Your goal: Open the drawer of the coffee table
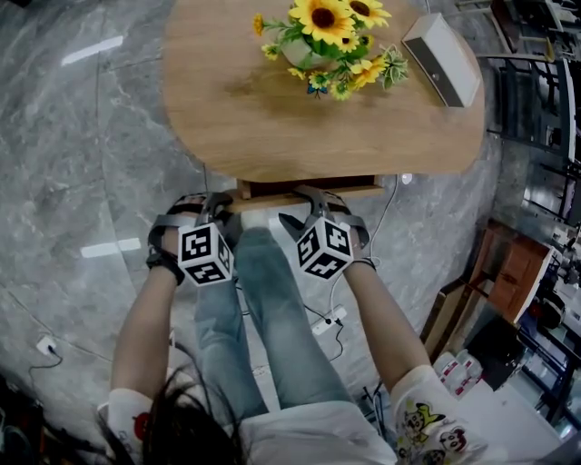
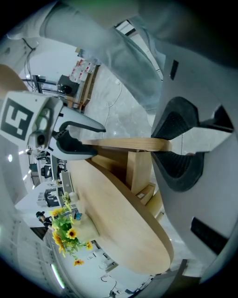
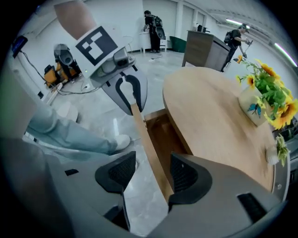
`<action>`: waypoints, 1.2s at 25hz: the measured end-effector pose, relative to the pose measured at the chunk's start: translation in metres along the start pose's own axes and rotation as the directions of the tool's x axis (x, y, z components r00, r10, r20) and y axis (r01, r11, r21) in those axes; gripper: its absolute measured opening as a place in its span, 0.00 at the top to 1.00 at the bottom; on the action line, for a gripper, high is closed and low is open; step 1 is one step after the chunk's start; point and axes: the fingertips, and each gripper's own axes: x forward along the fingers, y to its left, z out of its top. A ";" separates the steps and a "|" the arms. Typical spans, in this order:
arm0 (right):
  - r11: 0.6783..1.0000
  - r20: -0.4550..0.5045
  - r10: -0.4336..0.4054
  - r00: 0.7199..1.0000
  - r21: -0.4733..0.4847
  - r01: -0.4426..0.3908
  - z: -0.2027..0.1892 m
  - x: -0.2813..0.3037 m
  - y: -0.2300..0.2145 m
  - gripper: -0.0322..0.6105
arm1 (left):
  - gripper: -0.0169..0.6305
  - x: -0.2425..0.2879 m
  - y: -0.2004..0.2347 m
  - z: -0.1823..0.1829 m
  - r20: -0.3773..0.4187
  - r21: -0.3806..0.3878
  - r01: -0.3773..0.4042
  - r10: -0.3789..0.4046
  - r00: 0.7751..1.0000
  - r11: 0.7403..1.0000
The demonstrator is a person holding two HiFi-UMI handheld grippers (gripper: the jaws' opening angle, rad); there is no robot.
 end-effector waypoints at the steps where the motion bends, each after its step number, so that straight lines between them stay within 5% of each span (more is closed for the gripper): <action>1: 1.000 -0.020 0.003 1.000 -0.025 -0.004 -0.003 0.004 -0.001 0.61 | 0.87 0.000 0.000 0.000 -0.001 -0.002 -0.002 0.002 1.000 1.000; 5: 0.992 -0.111 0.007 0.994 -0.121 -0.021 -0.020 0.017 -0.001 0.66 | 0.87 0.000 0.000 0.000 -0.007 0.011 0.003 -0.003 1.000 1.000; 11: 0.992 -0.136 -0.007 0.991 -0.124 -0.010 -0.029 0.024 -0.009 0.79 | 0.87 0.000 0.000 0.001 -0.014 0.011 0.007 -0.007 1.000 1.000; 30: 0.956 -0.153 0.034 0.988 -0.285 -0.077 -0.043 0.020 0.020 0.84 | 0.87 0.002 -0.031 0.000 -0.042 -0.035 -0.015 0.014 0.999 0.999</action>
